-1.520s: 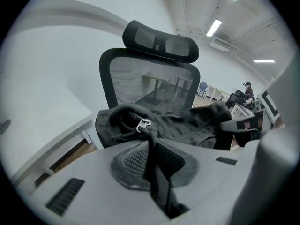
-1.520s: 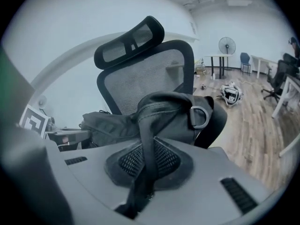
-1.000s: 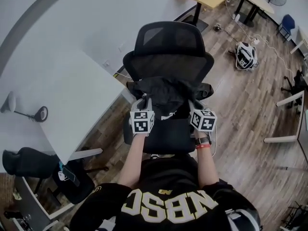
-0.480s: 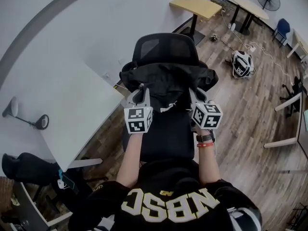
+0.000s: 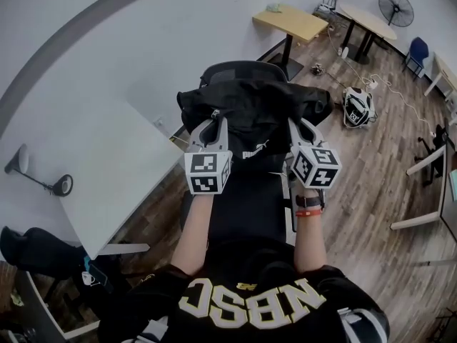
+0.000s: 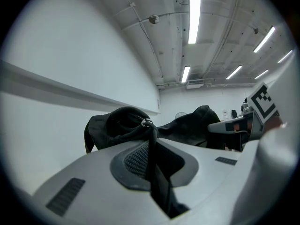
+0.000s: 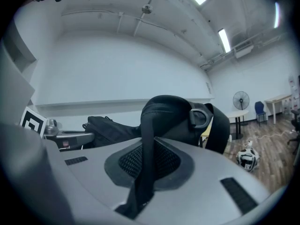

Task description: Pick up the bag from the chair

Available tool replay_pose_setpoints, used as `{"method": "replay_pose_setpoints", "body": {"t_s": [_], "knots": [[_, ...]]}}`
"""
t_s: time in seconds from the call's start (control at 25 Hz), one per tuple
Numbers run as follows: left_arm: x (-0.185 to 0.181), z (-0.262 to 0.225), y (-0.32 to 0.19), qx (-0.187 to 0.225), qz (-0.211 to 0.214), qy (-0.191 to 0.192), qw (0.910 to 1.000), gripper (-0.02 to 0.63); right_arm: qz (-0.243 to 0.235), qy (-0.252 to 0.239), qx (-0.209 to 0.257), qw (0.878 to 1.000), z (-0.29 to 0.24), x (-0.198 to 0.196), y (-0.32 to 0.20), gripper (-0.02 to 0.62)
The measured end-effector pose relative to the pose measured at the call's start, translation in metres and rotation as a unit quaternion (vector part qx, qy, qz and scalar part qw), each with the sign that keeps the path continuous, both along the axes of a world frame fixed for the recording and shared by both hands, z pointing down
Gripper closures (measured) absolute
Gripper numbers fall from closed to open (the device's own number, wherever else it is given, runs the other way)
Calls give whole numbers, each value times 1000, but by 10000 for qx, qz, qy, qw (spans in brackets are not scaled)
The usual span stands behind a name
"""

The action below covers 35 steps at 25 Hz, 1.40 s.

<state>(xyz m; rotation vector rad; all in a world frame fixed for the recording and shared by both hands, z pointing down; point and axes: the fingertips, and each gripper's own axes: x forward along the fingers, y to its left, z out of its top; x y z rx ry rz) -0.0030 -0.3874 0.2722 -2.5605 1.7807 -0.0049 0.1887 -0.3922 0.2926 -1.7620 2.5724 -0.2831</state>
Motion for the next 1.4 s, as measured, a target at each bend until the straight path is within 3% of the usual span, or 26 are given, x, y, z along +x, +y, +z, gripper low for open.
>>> {"method": "replay_pose_setpoints", "body": {"t_s": [0.48, 1.04, 1.24, 1.4], "knots": [[7, -49, 9, 694, -72, -175, 9974, 568, -122, 278, 768, 9966, -45, -4, 7, 558], [10, -46, 9, 681, -97, -215, 9974, 568, -239, 222, 731, 9968, -41, -5, 4, 558], [5, -57, 17, 642, 0, 165, 9978, 568, -284, 166, 762, 9965, -43, -8, 8, 558], [5, -73, 20, 845, -17, 85, 9964, 568, -337, 76, 835, 9959, -50, -6, 8, 558]]}}
